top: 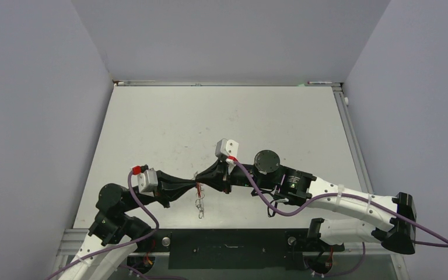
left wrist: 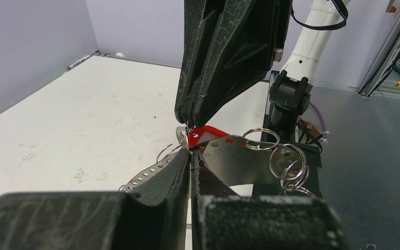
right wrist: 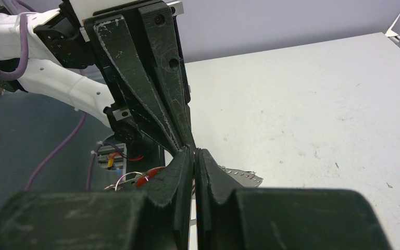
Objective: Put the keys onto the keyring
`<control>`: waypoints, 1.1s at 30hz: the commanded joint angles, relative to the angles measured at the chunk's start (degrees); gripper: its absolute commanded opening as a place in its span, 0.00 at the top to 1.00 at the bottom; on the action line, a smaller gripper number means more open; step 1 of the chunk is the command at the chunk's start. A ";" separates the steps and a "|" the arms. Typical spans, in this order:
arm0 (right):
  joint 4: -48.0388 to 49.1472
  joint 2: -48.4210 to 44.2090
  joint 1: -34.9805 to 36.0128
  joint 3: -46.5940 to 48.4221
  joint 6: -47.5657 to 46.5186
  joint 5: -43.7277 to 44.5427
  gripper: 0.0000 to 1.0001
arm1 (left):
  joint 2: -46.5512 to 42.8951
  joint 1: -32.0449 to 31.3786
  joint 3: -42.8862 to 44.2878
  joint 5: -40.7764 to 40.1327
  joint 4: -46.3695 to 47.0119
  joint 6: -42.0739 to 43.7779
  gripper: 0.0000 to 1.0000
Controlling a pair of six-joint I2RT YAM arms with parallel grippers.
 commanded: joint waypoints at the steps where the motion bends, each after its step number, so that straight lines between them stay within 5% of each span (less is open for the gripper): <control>1: 0.42 -1.56 0.19 2.46 -0.53 2.91 0.95 | -0.72 0.24 0.66 0.88 2.84 -0.42 1.00; 10: -0.30 -1.21 0.23 2.62 0.07 3.23 0.95 | -1.06 0.32 0.58 0.83 2.85 -0.43 1.00; 24: -1.22 -1.24 0.10 3.59 0.37 4.03 0.68 | -1.47 0.41 0.58 0.69 2.84 -0.34 1.00; 33: -1.72 -2.82 0.13 3.77 -1.01 4.61 0.60 | -1.58 0.50 0.58 0.71 2.82 -0.34 1.00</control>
